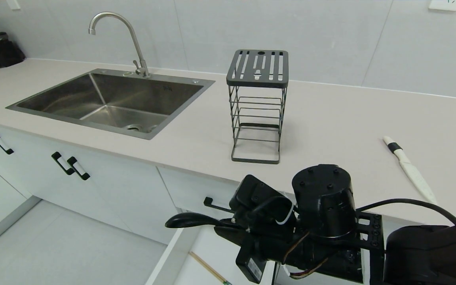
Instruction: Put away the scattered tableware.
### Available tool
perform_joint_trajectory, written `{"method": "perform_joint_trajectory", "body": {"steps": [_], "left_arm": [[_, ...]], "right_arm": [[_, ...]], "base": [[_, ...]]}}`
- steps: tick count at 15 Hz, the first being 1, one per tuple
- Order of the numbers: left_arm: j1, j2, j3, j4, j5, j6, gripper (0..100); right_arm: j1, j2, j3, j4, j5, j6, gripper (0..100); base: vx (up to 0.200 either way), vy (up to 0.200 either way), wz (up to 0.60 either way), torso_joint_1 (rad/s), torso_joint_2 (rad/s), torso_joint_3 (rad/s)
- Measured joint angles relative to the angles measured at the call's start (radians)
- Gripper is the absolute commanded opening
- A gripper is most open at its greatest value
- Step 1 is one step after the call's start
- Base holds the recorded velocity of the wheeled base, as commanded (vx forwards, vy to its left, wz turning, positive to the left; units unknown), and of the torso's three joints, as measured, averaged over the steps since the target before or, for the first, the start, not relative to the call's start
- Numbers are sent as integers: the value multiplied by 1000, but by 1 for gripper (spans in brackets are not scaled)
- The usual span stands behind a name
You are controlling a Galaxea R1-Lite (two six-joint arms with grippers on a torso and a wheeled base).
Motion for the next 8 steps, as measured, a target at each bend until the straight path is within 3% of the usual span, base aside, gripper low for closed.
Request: {"method": "perform_joint_trajectory", "body": {"steps": [8], "left_arm": [[0,0,0,-1,0,0,100]], "right_arm": [[4,-2,18,-1,2,0,0]], "base": [[0,0,0,-254,480,226]]}}
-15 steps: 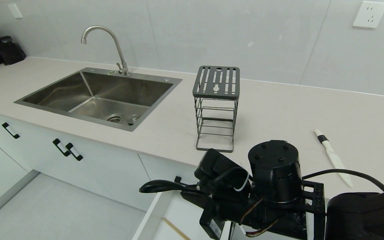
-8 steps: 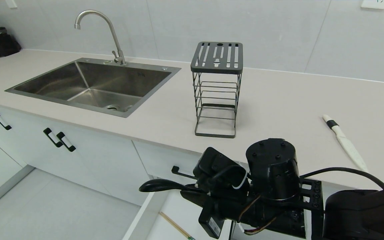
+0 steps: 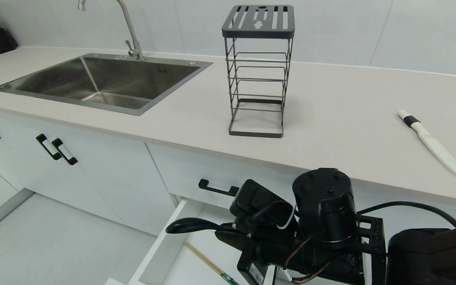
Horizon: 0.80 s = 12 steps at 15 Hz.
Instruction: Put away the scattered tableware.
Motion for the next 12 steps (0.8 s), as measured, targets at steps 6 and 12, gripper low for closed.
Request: {"method": "perform_joint_trajectory", "body": {"steps": [6,12], "left_arm": [[0,0,0,0,0,0,100],[0,0,0,0,0,0,100]], "right_arm": [[15,-9,13,-2,0,-1,0],[38,-65,165,-86,8,-2,0]], "base": [[0,0,0,-255,375,150],[0,0,0,-153,306,111]]}}
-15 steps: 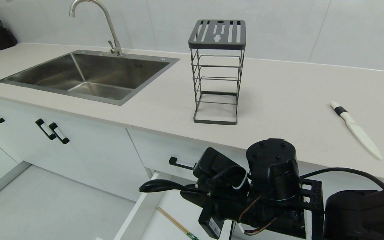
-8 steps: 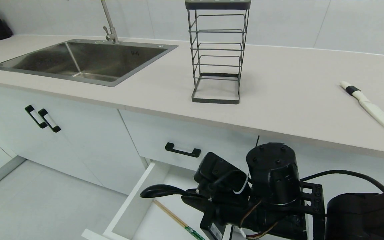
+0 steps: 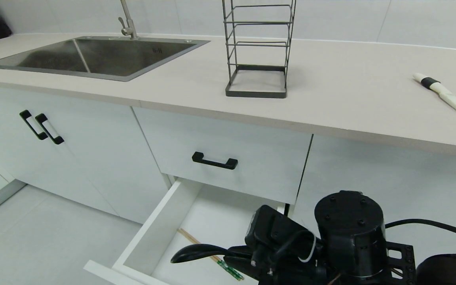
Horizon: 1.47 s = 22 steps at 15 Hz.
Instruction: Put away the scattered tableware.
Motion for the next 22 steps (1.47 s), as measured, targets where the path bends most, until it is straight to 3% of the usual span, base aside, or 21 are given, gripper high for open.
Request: {"method": "perform_joint_trajectory", "body": {"steps": [7,12,17,22], "left_arm": [[0,0,0,0,0,0,100],[0,0,0,0,0,0,100],[0,0,0,0,0,0,100],[0,0,0,0,0,0,100]], "right_arm": [[-45,-30,-16,-13,-9,6,0],[-18,-3,-30,-26,-58,45,0],[48,170,-191,-31,-119,71,0],[42,370,-410,-26,-160,62,0]], "base": [[0,0,0,-4,51,16],[0,0,0,0,0,0],[0,0,0,0,0,0],[0,0,0,0,0,0]]}}
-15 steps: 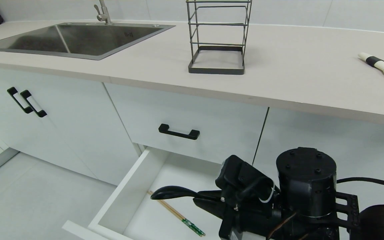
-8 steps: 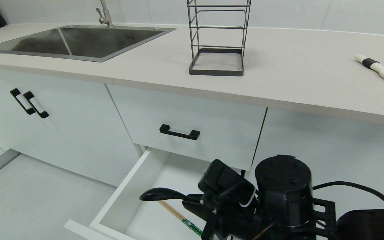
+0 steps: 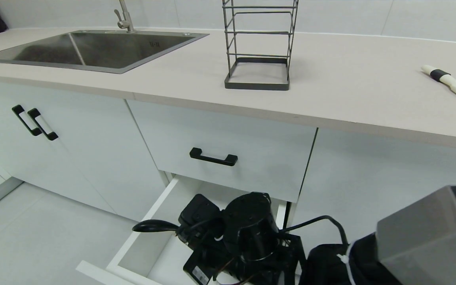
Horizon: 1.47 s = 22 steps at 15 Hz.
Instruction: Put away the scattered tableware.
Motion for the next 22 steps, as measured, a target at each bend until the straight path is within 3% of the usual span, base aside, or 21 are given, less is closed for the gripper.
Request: {"method": "perform_joint_trajectory", "body": {"steps": [5,22], "left_arm": [[0,0,0,0,0,0,100],[0,0,0,0,0,0,100]], "right_arm": [[-58,98,-77,3,-33,-8,0],[-101,363,-318,59,-81,-16,0]], "base": [[0,0,0,0,0,0],[0,0,0,0,0,0]]}}
